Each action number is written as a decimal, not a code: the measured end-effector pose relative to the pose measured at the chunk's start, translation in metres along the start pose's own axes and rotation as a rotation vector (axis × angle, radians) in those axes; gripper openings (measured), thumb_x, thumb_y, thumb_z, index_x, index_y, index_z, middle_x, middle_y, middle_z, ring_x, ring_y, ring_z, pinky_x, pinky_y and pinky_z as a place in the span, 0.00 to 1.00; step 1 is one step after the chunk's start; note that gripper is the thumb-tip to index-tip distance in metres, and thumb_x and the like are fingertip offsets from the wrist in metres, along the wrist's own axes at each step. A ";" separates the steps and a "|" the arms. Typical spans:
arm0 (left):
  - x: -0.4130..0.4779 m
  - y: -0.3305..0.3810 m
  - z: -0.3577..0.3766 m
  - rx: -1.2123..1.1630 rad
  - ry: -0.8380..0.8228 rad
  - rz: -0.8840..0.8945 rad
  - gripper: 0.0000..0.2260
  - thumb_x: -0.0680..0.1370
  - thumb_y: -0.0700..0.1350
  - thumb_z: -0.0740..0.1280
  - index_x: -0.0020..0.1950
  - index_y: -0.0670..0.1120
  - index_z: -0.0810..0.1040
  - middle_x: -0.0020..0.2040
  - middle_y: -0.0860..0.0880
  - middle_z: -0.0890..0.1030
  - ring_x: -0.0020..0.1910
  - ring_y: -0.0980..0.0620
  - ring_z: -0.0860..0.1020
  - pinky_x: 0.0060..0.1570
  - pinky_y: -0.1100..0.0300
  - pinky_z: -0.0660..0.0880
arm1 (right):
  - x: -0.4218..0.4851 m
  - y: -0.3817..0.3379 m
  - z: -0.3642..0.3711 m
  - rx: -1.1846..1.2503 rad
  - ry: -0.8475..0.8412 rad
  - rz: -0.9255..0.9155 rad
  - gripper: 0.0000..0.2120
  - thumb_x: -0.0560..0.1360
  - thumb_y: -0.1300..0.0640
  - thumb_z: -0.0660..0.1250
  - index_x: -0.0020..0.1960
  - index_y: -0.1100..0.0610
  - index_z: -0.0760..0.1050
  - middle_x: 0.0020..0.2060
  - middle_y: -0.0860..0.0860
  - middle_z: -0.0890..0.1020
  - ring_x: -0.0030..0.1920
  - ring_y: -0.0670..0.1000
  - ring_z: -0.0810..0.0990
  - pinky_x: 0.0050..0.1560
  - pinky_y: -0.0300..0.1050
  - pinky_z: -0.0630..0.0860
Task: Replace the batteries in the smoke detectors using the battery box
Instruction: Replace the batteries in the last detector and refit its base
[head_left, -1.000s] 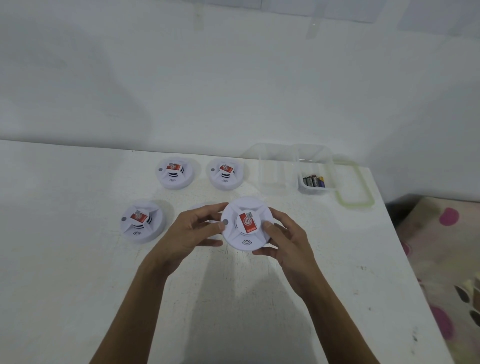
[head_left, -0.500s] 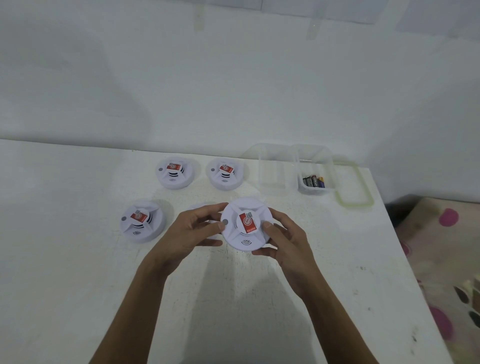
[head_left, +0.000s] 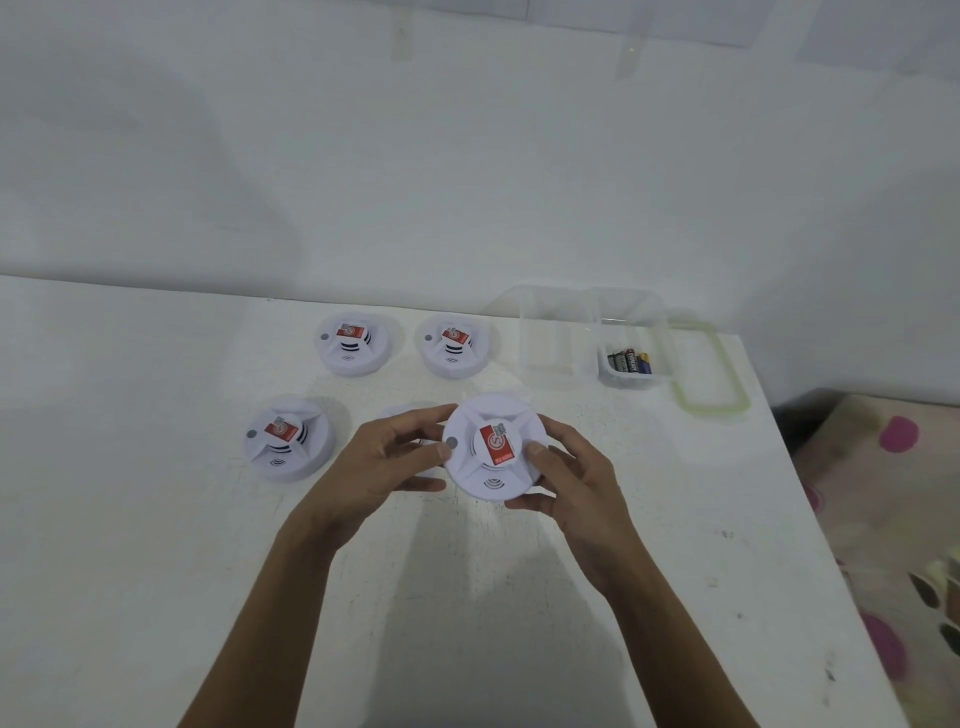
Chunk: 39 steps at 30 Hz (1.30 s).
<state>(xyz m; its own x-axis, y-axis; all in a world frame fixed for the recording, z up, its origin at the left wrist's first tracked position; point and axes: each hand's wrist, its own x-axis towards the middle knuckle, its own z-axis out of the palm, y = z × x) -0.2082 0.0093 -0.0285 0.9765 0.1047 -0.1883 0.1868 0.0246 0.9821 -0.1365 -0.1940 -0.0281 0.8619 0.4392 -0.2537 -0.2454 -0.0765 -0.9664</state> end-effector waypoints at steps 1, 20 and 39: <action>-0.001 0.000 0.000 -0.003 0.004 0.000 0.16 0.76 0.46 0.68 0.64 0.54 0.76 0.58 0.50 0.81 0.56 0.49 0.80 0.50 0.52 0.80 | 0.000 0.000 0.001 -0.003 0.002 0.001 0.14 0.78 0.56 0.64 0.64 0.50 0.74 0.47 0.43 0.85 0.50 0.48 0.84 0.43 0.45 0.82; -0.015 -0.002 -0.021 -0.025 0.106 -0.020 0.17 0.76 0.47 0.69 0.65 0.51 0.76 0.55 0.49 0.82 0.55 0.49 0.80 0.49 0.53 0.81 | -0.003 -0.002 0.032 0.001 0.029 0.045 0.11 0.78 0.56 0.65 0.59 0.53 0.69 0.51 0.54 0.83 0.48 0.53 0.84 0.45 0.49 0.82; -0.014 -0.014 -0.213 -0.091 0.655 0.005 0.10 0.76 0.39 0.68 0.57 0.41 0.80 0.53 0.46 0.83 0.49 0.51 0.83 0.47 0.57 0.81 | 0.095 -0.010 0.239 -0.260 -0.003 -0.021 0.14 0.78 0.60 0.60 0.61 0.54 0.77 0.53 0.51 0.81 0.44 0.48 0.83 0.51 0.46 0.81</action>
<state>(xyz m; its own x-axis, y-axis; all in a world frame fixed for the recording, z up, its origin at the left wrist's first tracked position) -0.2470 0.2193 -0.0405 0.7048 0.6872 -0.1762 0.1447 0.1039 0.9840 -0.1580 0.0623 -0.0322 0.8643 0.4453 -0.2339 -0.1052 -0.2946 -0.9498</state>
